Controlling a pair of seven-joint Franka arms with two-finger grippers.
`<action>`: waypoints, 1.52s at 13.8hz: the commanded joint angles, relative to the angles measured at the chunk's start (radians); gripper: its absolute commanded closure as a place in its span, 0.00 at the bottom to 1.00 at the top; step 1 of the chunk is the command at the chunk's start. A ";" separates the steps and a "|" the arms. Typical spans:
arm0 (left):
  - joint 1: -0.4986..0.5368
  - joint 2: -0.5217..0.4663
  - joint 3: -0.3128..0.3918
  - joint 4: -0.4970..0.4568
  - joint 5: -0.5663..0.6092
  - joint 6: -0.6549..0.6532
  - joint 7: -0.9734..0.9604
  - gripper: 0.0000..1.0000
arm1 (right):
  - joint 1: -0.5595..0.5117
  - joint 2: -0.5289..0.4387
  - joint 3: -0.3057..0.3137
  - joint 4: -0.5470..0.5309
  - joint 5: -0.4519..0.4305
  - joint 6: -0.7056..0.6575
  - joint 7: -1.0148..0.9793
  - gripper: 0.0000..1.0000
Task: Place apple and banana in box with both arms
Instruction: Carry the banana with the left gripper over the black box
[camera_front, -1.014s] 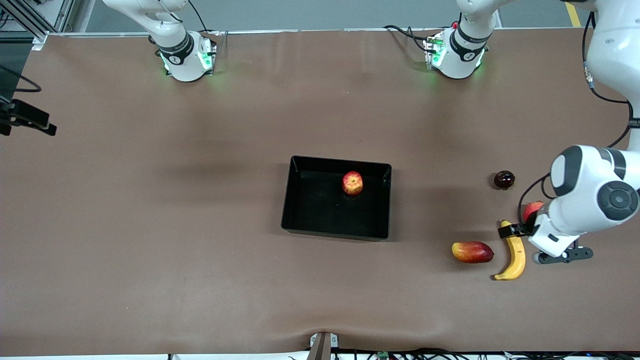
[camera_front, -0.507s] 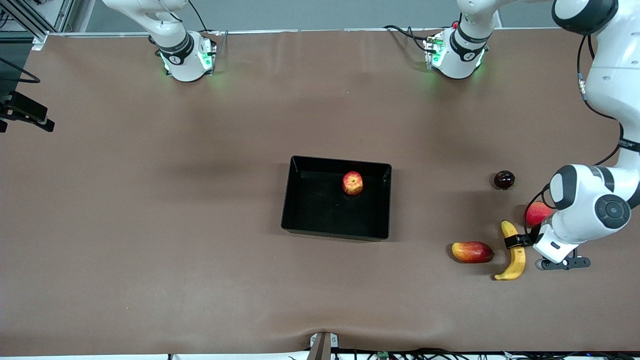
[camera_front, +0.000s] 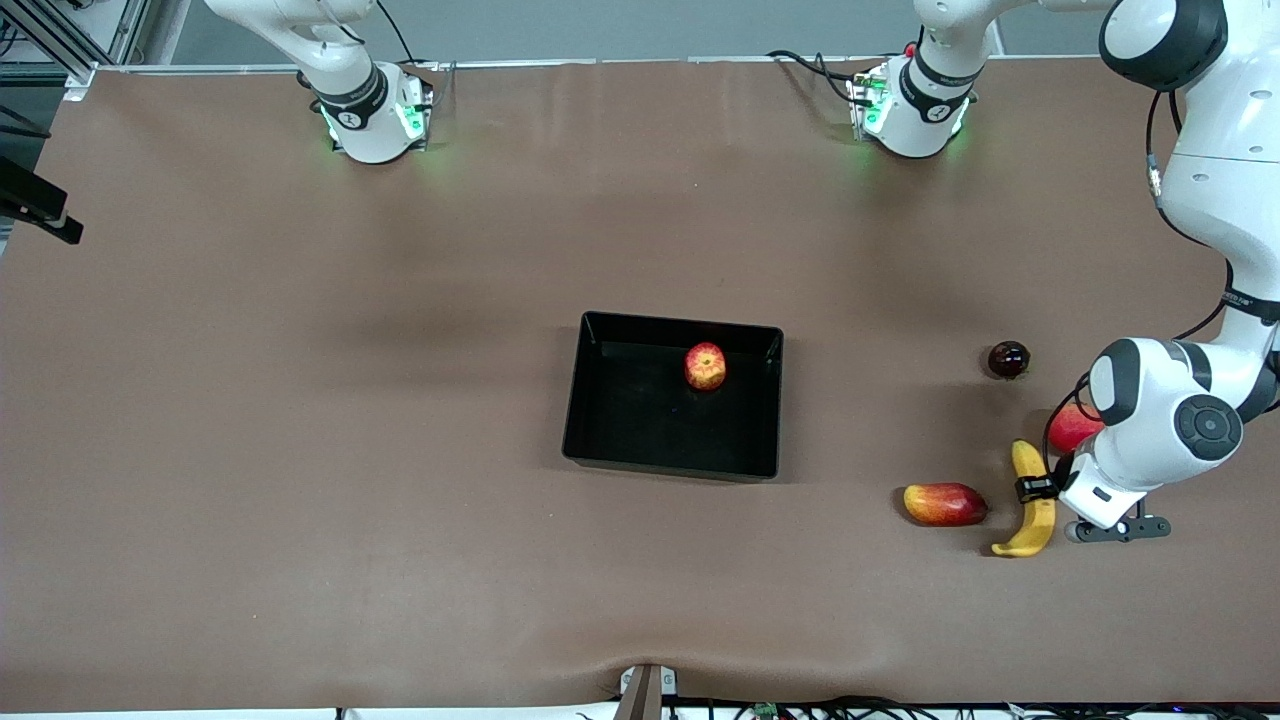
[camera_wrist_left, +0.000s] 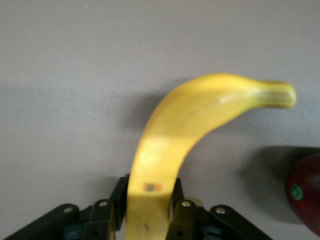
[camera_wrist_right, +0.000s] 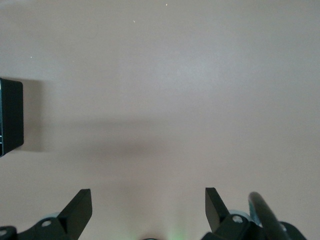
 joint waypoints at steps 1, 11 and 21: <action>-0.011 -0.073 -0.003 0.005 0.028 -0.017 0.003 1.00 | 0.001 -0.011 0.004 -0.001 0.000 -0.015 0.003 0.00; -0.048 -0.246 -0.385 0.004 0.022 -0.385 -0.311 1.00 | -0.011 -0.005 -0.002 -0.004 0.002 -0.049 0.006 0.00; -0.609 -0.141 -0.243 0.094 0.018 -0.365 -0.793 1.00 | -0.026 -0.003 -0.002 -0.004 0.002 -0.052 0.006 0.00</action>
